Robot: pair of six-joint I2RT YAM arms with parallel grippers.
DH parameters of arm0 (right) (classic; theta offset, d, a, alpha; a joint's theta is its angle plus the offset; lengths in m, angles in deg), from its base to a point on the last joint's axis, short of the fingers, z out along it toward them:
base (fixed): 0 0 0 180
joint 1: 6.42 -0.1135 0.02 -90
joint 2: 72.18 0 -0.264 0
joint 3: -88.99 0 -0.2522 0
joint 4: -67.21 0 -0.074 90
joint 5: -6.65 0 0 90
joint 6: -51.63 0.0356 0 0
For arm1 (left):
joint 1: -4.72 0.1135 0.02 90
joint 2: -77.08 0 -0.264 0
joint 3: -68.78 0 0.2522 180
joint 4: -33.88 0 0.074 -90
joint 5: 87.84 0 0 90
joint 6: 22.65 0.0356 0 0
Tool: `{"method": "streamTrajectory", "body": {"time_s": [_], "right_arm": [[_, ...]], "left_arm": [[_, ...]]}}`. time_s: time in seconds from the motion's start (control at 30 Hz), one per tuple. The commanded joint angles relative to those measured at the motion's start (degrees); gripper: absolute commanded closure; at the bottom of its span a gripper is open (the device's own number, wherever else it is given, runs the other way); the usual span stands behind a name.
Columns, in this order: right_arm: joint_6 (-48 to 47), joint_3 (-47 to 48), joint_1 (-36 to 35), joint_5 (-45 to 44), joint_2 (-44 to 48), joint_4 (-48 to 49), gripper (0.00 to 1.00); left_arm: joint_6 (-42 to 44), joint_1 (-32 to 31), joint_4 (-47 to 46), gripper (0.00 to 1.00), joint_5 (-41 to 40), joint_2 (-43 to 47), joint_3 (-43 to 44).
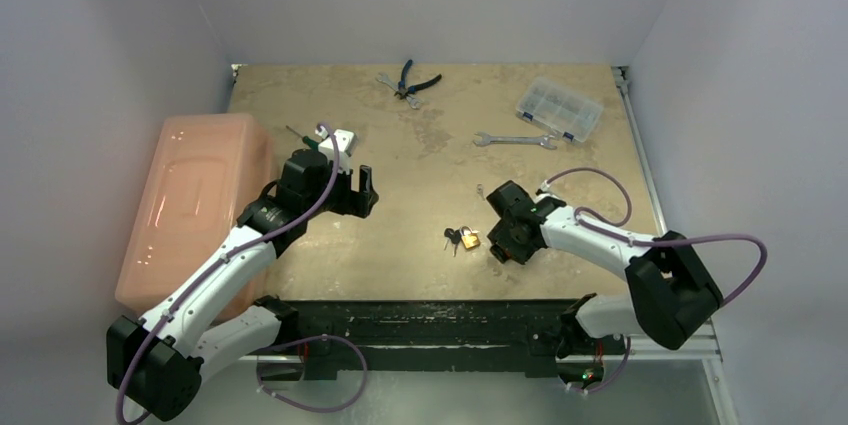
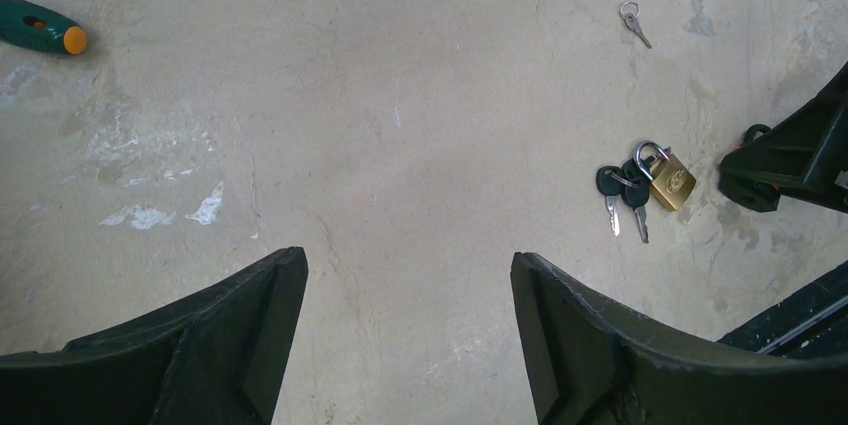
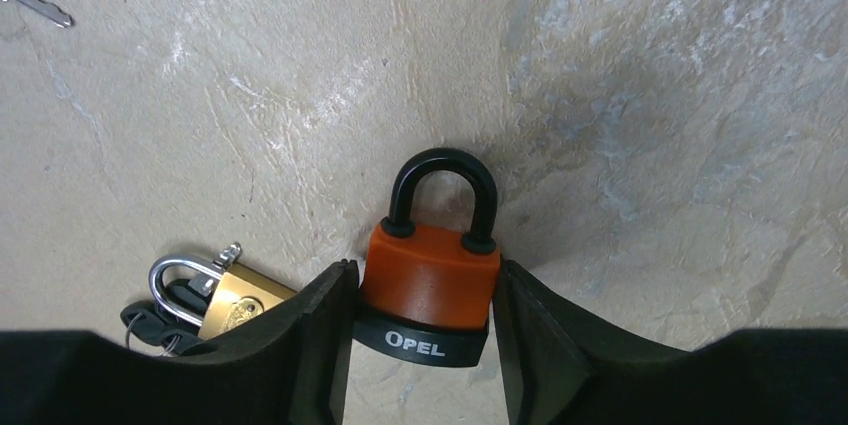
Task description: Unlock with the key
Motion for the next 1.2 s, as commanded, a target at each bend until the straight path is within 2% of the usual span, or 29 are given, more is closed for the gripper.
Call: {"method": "streamTrajectory", "body": {"time_s": [0.0, 0.07, 0.13, 0.2, 0.37, 0.8, 1.07, 1.17], "right_arm": [[-2.1, 1.1, -0.3, -0.1, -1.9, 2.7, 0.62], [-6.6, 3.0, -0.3, -0.6, -1.1, 3.1, 0.7], [-11.9, 5.4, -0.3, -0.2, 0.0, 3.7, 0.74], [-15.9, 7.1, -0.2, -0.1, 1.9, 4.5, 0.83], [-23.7, 9.4, 0.3, 0.0, 5.4, 7.0, 0.87], [-30.8, 11.6, 10.1, 3.4, -1.8, 10.7, 0.89], [-31.1, 14.1, 11.4, 2.0, -11.1, 12.1, 0.87], [-30.2, 14.2, 11.6, 2.2, -13.1, 12.6, 0.82]], "left_arm": [[-0.7, -0.1, -0.7, 0.21, -0.8, 0.9, 2.0], [-0.6, -0.1, -0.8, 0.21, -0.8, 1.0, 2.0], [-0.6, -0.1, -0.8, 0.21, -0.8, 1.1, 2.0], [-0.6, -0.1, -0.8, 0.22, -0.7, 1.3, 2.0], [-0.6, -0.1, -0.7, 0.22, -0.7, 1.7, 1.9], [-0.4, -0.1, -1.0, 0.22, -0.2, 1.9, 1.8], [-0.2, -0.1, -0.9, 0.22, -1.5, 1.6, 1.8], [-0.2, -0.1, -0.8, 0.22, -1.5, 1.5, 1.8]]}}
